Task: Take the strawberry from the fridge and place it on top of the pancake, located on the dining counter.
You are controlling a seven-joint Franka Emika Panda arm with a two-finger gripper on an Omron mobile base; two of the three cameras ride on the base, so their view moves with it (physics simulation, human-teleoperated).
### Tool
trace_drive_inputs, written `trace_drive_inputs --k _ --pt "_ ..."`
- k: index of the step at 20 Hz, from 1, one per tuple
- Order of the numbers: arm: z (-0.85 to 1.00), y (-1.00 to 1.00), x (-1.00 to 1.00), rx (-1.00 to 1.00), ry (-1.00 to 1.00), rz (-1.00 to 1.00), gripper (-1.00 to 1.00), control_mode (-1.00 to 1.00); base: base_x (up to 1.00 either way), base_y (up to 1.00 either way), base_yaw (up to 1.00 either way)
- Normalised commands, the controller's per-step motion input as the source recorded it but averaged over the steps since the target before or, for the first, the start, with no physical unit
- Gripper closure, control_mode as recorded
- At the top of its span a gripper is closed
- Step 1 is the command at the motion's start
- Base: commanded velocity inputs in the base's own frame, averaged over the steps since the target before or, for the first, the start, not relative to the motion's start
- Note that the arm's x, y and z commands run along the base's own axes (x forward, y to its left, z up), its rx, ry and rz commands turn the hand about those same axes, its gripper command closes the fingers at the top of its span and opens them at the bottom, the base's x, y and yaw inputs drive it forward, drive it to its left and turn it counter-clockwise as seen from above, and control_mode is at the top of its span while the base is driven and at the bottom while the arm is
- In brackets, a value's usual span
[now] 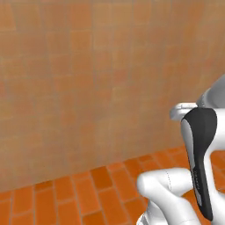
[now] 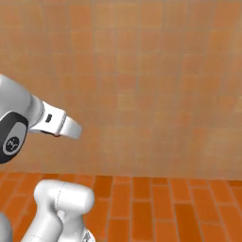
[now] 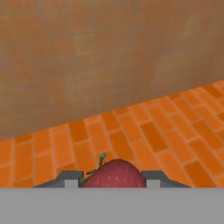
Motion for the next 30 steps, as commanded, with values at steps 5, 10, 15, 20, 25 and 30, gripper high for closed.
trace_drive_inputs --k 5,10,15,20,25,30 --pt "0.00 0.00 0.00 0.00 0.00 0.00 1.00 1.00 0.97 -0.04 -0.57" --pt "0.00 0.00 0.00 0.00 0.00 0.00 1.00 1.00 0.74 -0.02 -0.76" --pt "0.00 0.00 0.00 0.00 0.00 0.00 1.00 1.00 0.71 -0.08 -0.76" --pt "0.00 0.00 0.00 0.00 0.00 0.00 1.00 1.00 0.80 -0.03 -0.74" --pt "0.00 0.00 0.00 0.00 0.00 0.00 1.00 1.00 0.85 -0.02 -0.72" --pt "0.00 0.00 0.00 0.00 0.00 0.00 1.00 1.00 0.87 0.00 -0.73"
